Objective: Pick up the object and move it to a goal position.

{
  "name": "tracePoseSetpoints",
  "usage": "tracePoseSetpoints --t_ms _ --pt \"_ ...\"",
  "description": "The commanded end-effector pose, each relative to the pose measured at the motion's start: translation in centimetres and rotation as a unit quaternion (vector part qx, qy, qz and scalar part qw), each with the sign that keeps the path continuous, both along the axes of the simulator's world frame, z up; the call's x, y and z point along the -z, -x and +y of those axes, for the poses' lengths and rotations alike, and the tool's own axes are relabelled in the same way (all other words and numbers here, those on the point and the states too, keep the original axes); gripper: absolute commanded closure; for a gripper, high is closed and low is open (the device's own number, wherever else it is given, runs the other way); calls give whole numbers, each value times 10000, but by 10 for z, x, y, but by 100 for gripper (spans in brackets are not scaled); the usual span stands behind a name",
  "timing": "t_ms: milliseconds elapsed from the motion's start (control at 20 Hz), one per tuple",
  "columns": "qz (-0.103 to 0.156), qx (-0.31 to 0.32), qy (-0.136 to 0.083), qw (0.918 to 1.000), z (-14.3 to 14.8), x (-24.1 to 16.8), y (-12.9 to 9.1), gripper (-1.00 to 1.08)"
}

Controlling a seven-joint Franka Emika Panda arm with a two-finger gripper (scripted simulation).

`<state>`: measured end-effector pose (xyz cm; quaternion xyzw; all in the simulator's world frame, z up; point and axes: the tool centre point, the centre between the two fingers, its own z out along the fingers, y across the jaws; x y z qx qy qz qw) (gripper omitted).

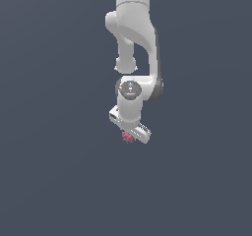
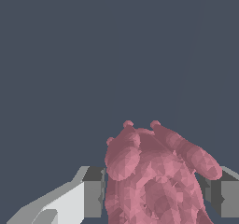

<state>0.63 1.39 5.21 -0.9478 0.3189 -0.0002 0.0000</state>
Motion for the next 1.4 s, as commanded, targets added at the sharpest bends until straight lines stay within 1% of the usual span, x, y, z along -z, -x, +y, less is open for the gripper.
tracePoseSetpoints --t_ms 0,450,700,950,1350 --pt "2 0 0 10000 0 1 0 108" --pt "-5 -1 -1 10000 0 -1 0 108" --pt "-5 -1 -1 10000 -7 -12 3 108" --pt "-4 0 -4 10000 -23 -37 9 108" --pt "-2 1 -6 10000 -60 -96 24 108"
